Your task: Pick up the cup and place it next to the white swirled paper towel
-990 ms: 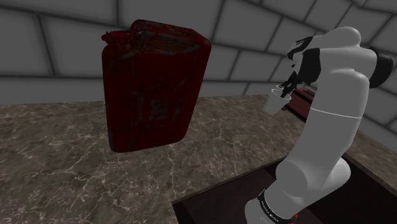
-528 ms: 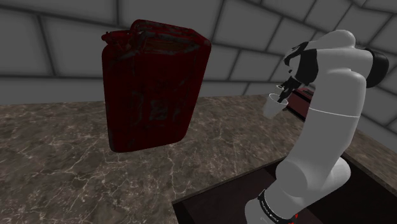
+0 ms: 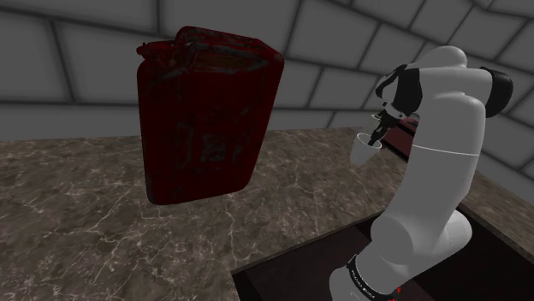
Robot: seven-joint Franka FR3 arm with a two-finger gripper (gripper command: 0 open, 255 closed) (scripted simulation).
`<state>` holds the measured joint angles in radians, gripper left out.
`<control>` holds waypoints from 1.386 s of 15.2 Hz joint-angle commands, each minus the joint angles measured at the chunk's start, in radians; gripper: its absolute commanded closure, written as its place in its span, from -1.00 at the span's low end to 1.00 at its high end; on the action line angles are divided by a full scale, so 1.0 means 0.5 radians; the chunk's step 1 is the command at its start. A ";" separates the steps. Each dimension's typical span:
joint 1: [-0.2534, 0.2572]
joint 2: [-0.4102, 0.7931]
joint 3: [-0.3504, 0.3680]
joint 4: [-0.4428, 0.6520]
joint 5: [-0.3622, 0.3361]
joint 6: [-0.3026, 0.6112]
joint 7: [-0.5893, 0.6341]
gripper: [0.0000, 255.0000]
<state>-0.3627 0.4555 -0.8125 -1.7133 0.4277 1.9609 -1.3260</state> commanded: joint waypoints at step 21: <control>-0.005 -0.060 -0.038 0.144 -0.063 -0.181 0.041 -1.00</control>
<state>-0.3659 0.4270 -0.8310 -1.6437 0.3977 1.8740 -1.3069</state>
